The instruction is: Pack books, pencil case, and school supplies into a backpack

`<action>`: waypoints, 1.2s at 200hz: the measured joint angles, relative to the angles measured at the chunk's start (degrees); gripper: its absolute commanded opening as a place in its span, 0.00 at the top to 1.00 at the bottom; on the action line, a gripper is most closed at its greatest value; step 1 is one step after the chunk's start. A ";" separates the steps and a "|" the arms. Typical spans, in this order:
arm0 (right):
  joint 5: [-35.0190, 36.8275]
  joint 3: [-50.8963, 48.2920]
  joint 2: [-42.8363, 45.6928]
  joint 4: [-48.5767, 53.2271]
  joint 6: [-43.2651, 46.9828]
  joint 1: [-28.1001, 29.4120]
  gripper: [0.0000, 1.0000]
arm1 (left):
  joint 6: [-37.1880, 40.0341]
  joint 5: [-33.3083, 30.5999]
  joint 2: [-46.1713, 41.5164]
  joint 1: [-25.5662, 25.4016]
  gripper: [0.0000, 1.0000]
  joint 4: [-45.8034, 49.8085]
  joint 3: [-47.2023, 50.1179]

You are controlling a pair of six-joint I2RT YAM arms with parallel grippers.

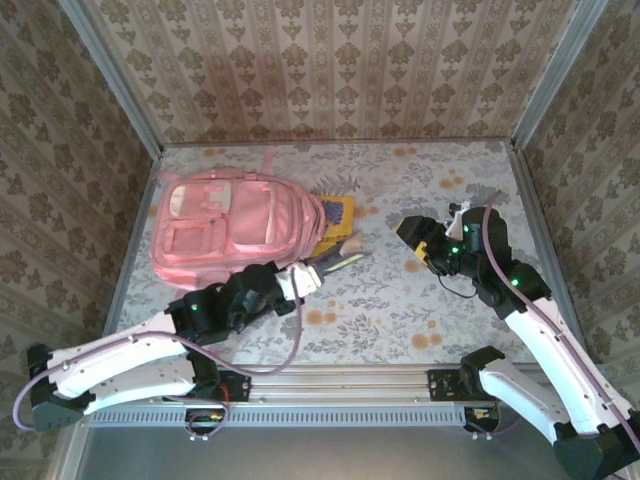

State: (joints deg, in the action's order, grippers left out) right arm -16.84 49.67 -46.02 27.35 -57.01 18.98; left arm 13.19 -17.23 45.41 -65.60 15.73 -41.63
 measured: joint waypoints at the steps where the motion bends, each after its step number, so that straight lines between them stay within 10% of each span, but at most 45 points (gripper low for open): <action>1: 0.09 -0.04 0.11 -0.02 0.11 0.00 0.22 | -0.50 0.20 -0.11 0.20 1.00 -0.15 0.09; 44: 0.31 -8.39 6.84 -6.01 4.85 0.00 0.21 | -37.68 9.31 -0.52 11.72 1.00 -15.28 7.08; 106: -5.99 -21.18 6.62 -27.80 -8.26 3.17 0.04 | -78.73 7.34 10.29 11.91 1.00 -29.20 6.21; 200: 9.97 -22.80 -4.33 -51.39 -26.34 20.48 0.03 | -95.73 -3.41 16.87 6.88 1.00 -37.24 2.01; 240: 15.28 -22.88 -10.82 -62.07 -29.09 22.05 0.30 | -97.70 -4.68 18.86 5.44 1.00 -39.39 1.05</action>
State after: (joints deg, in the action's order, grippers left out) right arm -1.56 26.79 -56.84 -34.72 -86.11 41.04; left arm -84.51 -21.91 64.27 -60.16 -23.66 -40.58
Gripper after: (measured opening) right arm 0.788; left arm 0.096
